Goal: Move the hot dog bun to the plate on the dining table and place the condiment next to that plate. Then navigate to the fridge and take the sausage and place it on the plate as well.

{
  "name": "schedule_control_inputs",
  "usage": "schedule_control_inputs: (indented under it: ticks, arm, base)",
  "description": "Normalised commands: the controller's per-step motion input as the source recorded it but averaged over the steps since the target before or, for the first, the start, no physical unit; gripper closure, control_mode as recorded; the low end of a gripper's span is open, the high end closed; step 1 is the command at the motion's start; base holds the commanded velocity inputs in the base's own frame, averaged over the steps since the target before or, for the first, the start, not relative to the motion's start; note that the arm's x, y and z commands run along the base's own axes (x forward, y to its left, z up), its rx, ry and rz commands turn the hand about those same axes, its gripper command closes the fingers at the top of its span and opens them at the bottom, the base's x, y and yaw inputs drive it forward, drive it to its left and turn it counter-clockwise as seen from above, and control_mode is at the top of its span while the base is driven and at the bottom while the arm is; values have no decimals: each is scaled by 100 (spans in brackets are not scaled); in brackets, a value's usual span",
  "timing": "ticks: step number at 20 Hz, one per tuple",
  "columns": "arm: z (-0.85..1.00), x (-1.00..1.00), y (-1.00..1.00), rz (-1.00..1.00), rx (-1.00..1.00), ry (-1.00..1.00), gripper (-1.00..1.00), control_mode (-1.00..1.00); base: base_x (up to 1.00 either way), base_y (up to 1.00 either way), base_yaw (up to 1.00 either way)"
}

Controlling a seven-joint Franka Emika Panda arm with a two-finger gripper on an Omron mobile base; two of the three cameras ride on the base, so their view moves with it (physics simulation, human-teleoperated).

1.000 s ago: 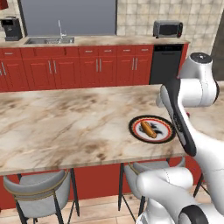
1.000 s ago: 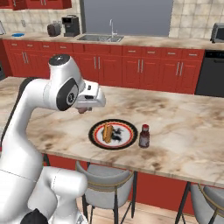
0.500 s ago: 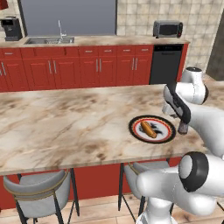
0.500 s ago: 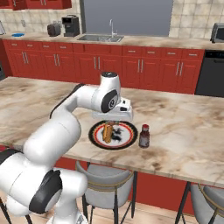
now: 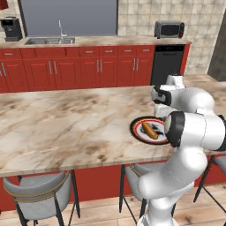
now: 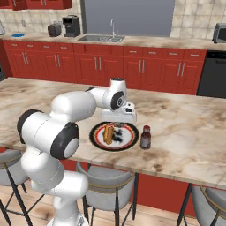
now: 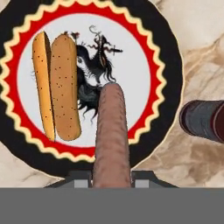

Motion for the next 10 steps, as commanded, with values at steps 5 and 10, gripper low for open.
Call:
schedule_control_inputs:
  ticks: [5, 10]
  arm:
    - [-57, 49, -17, 0, 0, 3, 100, -100]
    - [-69, 1, -15, 3, 5, 0, 100, -100]
  base:
    - [0, 0, 0]
    - [0, 0, 0]
